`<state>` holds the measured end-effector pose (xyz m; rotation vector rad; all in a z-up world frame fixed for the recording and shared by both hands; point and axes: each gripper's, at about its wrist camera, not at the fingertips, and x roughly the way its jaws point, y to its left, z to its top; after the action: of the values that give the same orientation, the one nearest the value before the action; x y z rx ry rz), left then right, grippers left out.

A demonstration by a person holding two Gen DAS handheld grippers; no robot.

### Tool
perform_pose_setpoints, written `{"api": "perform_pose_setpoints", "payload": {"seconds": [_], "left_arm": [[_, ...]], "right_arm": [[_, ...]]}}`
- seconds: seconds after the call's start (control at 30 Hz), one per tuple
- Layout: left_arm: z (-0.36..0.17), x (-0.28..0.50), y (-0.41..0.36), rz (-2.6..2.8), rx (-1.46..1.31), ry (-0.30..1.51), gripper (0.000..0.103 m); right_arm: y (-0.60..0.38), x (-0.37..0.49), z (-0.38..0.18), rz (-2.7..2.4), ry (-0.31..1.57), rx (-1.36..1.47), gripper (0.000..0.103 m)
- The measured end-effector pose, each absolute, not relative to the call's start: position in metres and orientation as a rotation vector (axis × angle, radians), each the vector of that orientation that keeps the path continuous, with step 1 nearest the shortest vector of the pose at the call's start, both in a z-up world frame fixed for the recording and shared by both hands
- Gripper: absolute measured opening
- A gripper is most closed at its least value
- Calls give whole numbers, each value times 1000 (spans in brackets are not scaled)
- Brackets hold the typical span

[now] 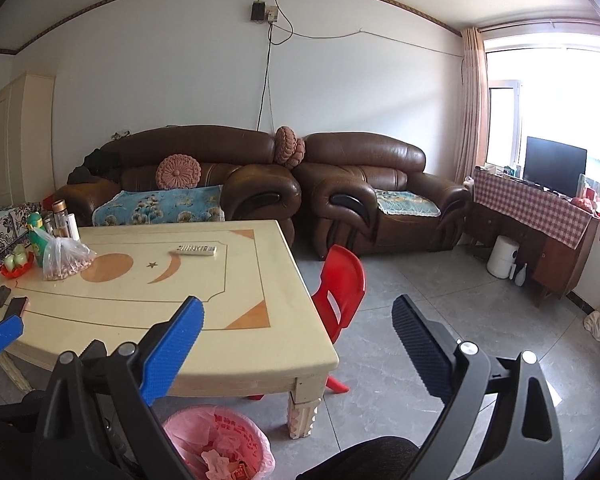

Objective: Collect trash

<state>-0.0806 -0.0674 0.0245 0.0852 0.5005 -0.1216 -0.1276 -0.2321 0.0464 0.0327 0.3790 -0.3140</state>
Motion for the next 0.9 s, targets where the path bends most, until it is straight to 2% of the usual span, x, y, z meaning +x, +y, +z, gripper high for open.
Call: {"api": "perform_pose_setpoints", "payload": {"seconds": [0.9], "left_arm": [[23, -80, -62, -110, 79, 500, 93]], "right_arm": [[-229, -128, 48, -312, 387, 20, 93]]}}
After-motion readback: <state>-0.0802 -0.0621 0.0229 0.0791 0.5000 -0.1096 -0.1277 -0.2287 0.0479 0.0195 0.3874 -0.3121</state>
